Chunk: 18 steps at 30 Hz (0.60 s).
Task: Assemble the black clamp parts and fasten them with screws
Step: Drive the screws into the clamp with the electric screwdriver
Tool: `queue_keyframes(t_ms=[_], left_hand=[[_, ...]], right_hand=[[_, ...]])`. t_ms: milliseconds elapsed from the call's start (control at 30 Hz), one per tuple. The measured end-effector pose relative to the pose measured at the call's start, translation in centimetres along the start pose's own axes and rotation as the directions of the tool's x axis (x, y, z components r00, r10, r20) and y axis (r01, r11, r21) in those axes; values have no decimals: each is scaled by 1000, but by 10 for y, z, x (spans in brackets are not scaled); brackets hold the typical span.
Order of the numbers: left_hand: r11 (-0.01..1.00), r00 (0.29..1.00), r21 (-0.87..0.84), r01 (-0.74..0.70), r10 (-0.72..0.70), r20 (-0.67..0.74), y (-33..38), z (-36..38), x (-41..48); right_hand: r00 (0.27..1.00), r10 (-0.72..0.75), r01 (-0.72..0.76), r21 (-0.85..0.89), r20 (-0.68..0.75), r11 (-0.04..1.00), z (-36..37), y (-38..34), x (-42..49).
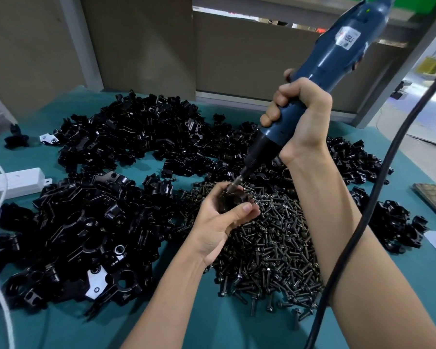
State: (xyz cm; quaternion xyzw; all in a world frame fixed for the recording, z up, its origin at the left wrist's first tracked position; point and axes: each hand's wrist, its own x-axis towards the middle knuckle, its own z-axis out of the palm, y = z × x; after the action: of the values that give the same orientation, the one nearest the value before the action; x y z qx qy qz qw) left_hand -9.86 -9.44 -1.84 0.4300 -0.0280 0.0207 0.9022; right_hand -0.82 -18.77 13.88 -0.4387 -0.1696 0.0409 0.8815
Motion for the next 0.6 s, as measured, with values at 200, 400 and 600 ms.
queue_keyframes(t_ms=[200,400,600], left_hand=[[995,999,93,32,-35,32,-2,4,-1],[997,998,-83,-12,7,-59,4,0,1],[989,1000,-146,-4,2,-14,6,0,0]], right_hand=[[907,60,-146,178,416,973,-7,-20,-5],[948,-29,-34,191,318,981,-19,-40,-1],[993,-66,56,109,94,992,-25,-29,-7]])
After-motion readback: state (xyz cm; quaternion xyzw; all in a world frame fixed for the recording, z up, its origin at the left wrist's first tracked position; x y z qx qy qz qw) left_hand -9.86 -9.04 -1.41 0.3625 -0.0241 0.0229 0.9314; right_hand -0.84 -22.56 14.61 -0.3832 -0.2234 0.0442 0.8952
